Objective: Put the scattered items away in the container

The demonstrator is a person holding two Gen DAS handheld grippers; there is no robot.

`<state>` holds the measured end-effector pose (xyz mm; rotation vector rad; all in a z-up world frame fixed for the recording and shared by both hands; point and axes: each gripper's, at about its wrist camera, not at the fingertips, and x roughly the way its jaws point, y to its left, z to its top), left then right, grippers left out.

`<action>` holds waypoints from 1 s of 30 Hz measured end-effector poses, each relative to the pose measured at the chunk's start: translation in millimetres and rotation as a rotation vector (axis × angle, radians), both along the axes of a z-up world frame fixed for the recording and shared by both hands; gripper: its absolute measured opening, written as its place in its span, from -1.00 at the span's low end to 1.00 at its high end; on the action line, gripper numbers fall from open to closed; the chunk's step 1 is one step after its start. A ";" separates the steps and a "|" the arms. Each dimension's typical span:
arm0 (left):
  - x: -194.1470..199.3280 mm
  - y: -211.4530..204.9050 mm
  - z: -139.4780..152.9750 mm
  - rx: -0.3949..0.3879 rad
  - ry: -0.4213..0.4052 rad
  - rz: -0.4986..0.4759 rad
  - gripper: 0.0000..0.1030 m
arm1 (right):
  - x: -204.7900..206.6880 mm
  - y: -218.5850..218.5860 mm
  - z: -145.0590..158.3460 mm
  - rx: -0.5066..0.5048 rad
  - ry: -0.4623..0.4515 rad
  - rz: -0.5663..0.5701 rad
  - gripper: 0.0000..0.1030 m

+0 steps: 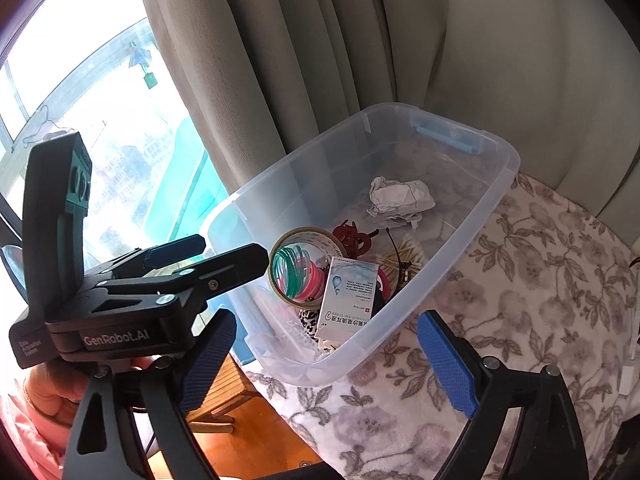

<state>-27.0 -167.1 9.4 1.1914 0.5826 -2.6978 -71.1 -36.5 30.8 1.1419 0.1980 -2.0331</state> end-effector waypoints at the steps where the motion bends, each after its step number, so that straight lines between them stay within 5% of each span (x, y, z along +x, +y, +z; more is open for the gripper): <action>1: 0.2 -0.6 0.1 -0.001 0.000 0.001 0.94 | -0.5 1.2 0.7 0.003 0.005 -0.004 0.93; 7: 0.5 -2.6 0.0 0.009 -0.002 -0.003 0.94 | -6.6 6.7 1.0 0.020 0.012 -0.038 1.00; 22: -2.3 7.0 -2.4 -0.118 -0.096 -0.001 0.94 | -13.1 5.0 4.2 0.042 0.019 -0.071 1.00; 30: 0.2 1.7 -7.2 -0.059 -0.103 0.003 0.94 | -9.5 1.0 3.7 0.055 0.005 -0.073 1.00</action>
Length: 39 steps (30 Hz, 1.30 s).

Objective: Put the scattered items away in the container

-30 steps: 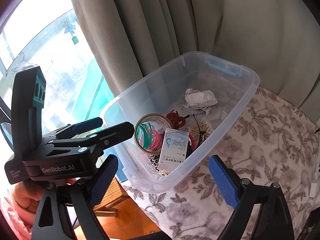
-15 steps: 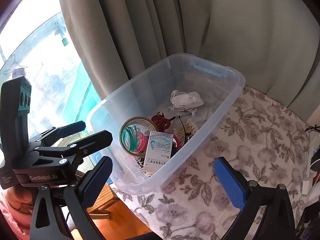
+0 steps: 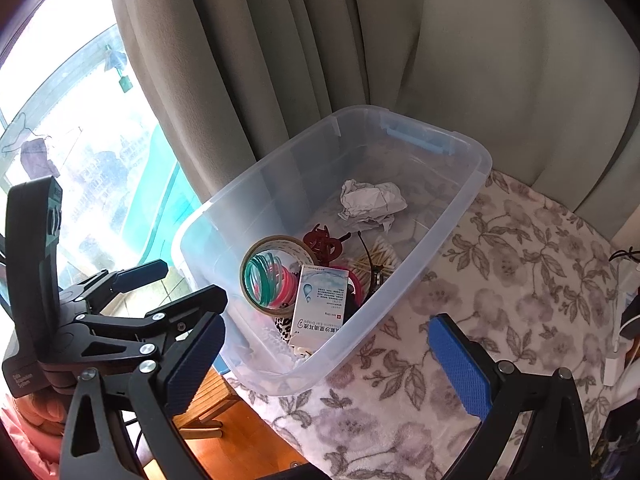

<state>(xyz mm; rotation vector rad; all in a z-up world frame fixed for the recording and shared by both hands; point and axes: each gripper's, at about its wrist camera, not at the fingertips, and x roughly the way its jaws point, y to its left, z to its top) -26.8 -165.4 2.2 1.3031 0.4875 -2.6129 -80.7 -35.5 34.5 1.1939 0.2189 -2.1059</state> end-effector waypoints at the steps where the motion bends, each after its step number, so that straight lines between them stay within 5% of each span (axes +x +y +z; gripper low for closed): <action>1: 0.3 -0.2 0.1 -0.001 -0.001 0.000 0.94 | 0.7 -0.5 -0.2 0.003 0.000 0.000 1.00; 39: 5.1 2.9 -2.8 0.029 0.031 -0.004 0.94 | 2.3 -7.2 1.1 0.021 0.009 -0.034 1.00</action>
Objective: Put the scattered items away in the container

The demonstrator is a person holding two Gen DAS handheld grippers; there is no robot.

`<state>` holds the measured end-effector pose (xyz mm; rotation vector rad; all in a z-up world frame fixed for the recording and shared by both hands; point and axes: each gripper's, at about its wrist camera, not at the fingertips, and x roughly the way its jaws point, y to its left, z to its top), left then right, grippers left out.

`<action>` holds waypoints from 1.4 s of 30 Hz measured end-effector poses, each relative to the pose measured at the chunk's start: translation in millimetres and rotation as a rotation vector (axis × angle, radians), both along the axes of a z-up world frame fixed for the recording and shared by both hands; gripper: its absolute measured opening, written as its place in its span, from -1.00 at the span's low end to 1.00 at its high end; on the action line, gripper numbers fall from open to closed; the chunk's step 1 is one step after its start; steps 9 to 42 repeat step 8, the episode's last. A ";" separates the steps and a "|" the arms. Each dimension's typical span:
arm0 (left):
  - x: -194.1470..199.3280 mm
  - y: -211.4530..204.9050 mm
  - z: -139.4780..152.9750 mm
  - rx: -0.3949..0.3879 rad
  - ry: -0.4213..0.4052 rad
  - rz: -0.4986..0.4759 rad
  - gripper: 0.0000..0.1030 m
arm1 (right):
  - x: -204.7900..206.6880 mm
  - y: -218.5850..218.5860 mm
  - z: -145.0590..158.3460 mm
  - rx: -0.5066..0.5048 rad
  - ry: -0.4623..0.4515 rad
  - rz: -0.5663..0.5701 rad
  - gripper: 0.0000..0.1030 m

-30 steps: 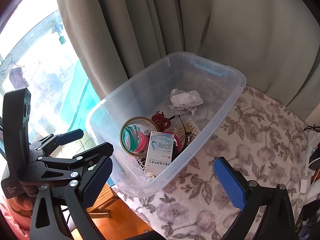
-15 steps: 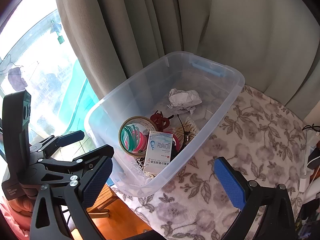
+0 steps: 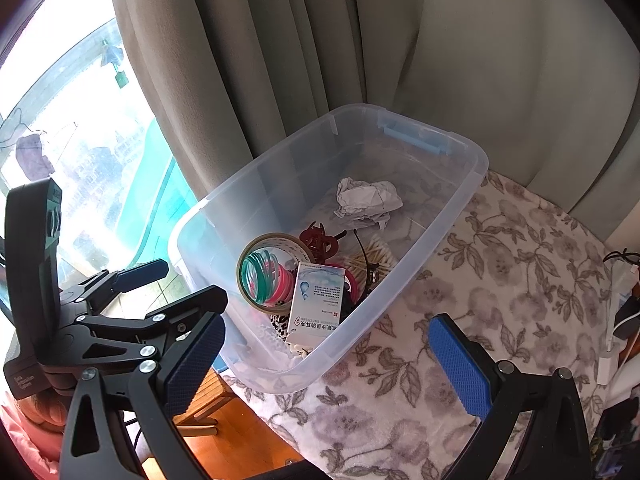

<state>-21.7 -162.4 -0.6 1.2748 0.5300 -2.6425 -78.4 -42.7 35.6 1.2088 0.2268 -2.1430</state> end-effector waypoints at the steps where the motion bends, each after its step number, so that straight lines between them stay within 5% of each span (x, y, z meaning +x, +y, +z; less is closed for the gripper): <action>1: 0.8 0.0 0.1 0.000 0.004 0.003 0.94 | 0.5 -0.6 0.6 0.001 0.003 0.001 1.00; 42: 1.7 1.4 1.3 -0.008 0.010 0.001 0.94 | 1.2 -1.8 2.7 0.003 0.010 0.002 1.00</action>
